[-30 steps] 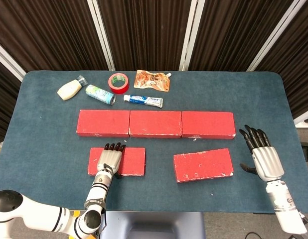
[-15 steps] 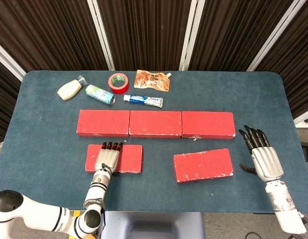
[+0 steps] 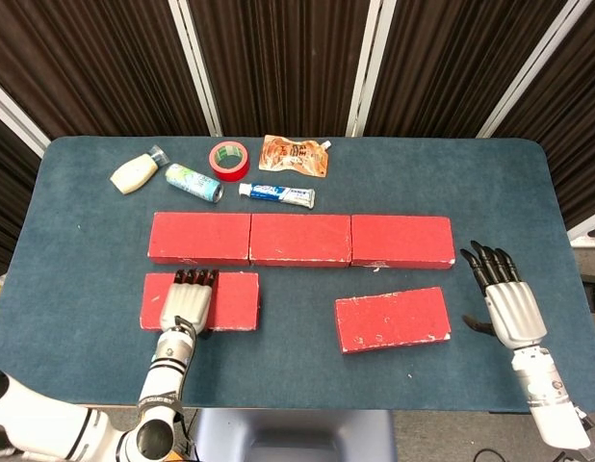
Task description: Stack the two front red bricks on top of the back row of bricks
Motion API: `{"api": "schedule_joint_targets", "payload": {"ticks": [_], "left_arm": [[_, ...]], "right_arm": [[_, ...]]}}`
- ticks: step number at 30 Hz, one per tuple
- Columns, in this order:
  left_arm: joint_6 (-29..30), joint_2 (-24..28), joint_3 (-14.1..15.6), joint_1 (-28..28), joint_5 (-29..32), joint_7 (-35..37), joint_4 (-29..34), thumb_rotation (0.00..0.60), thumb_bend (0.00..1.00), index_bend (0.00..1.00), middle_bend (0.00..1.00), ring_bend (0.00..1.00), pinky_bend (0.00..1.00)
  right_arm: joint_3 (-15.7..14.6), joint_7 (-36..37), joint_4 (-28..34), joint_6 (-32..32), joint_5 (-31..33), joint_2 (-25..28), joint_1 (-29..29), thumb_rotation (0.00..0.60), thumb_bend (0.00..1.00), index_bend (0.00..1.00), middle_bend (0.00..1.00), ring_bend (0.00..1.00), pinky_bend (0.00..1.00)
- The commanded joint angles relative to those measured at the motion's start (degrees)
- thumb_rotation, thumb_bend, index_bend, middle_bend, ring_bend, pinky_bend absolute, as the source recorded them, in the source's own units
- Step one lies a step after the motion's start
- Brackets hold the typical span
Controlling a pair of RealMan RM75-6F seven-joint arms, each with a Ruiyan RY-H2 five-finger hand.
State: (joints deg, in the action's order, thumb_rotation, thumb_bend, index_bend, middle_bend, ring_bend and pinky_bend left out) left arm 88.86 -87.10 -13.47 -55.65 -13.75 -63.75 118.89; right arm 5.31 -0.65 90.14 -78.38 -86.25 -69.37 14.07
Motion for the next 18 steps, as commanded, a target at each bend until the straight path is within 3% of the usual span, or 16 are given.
{"api": "schedule_joint_targets", "payload": {"ticks": [1,13,18], "left_arm": [[0.67,1.14,-2.59,-1.1,0.49,-1.06,0.81,0.6,0.29,0.0,0.19,0.0,0.02],[-8.44,-4.88,-10.54,-10.76,10.55,-6.66,-13.75,0.6,0.29,0.0,0.19,0.0,0.02],[-9.24,-5.43,-14.02,-15.1,15.59,-10.39,-18.1,0.6,0.29,0.0,0.19,0.0,0.02]], "right_arm": [[0.05,-0.12,0.16,-0.09,-0.21,0.08,0.1,0.6,0.0,0.0,0.04,0.01,0.0],[0.95,-0.66,2.02,-1.03,-0.17,2.13,0.21,0.6,0.0,0.0,0.04,0.01,0.0],[0.99,-1.24,2.61,-1.02,0.47,2.68,-0.02,0.6,0.0,0.0,0.04,0.01,0.0]]}}
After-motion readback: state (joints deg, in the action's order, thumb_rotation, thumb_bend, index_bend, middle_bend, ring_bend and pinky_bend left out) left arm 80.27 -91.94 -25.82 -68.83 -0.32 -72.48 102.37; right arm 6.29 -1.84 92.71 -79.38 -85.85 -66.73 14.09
